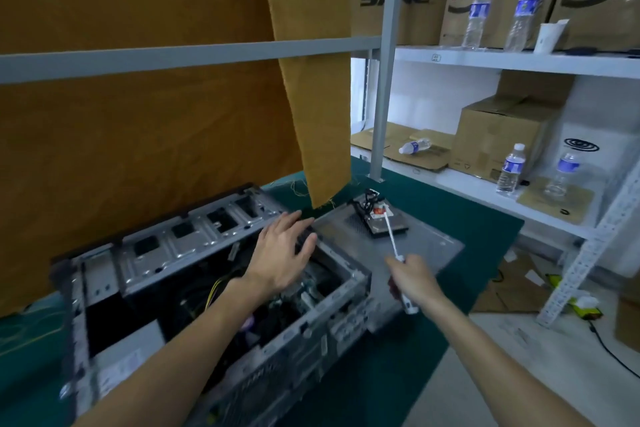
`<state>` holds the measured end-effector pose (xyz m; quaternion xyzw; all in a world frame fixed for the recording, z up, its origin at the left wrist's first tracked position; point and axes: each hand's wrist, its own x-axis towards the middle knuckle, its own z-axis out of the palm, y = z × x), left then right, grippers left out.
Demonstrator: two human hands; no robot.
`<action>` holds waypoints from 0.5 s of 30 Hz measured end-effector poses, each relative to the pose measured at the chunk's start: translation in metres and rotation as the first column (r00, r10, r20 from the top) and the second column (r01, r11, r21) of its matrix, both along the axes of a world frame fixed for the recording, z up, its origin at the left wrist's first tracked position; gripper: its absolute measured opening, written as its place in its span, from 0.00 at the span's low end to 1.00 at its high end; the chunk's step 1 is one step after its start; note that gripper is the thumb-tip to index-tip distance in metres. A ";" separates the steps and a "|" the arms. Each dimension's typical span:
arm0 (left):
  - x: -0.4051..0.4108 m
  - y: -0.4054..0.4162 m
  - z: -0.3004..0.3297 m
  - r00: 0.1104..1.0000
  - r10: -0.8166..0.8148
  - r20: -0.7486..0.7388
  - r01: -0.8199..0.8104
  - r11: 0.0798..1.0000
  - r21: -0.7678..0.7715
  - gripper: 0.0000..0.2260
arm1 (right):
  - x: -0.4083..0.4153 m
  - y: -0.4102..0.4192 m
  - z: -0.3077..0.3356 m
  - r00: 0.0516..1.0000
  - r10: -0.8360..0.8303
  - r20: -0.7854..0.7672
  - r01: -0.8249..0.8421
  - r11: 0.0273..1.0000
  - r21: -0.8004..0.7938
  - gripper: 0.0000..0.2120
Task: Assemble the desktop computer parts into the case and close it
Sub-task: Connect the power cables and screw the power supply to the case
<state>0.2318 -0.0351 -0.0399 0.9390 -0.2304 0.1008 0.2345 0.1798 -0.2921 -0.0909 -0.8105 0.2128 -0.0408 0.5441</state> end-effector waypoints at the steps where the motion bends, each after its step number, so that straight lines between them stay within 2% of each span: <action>1: 0.005 -0.001 -0.005 1.000 0.004 0.027 -0.003 1.000 -0.022 0.22 | 0.021 0.002 -0.005 1.000 0.017 -0.022 -0.018 1.000 -0.016 0.16; 5: 0.012 0.000 -0.013 0.996 0.002 0.084 0.004 0.998 -0.066 0.21 | 0.090 0.012 -0.021 0.993 0.081 -0.080 -0.094 0.979 -0.182 0.14; 8: 0.016 0.001 -0.009 0.996 0.008 0.083 -0.003 0.998 -0.064 0.22 | 0.122 0.025 -0.025 0.982 0.131 -0.137 -0.170 0.926 -0.336 0.07; 15: 0.016 -0.001 -0.008 0.997 0.019 0.079 -0.014 0.998 -0.064 0.22 | 0.165 0.039 -0.028 0.963 0.213 -0.164 -0.267 0.825 -0.498 0.03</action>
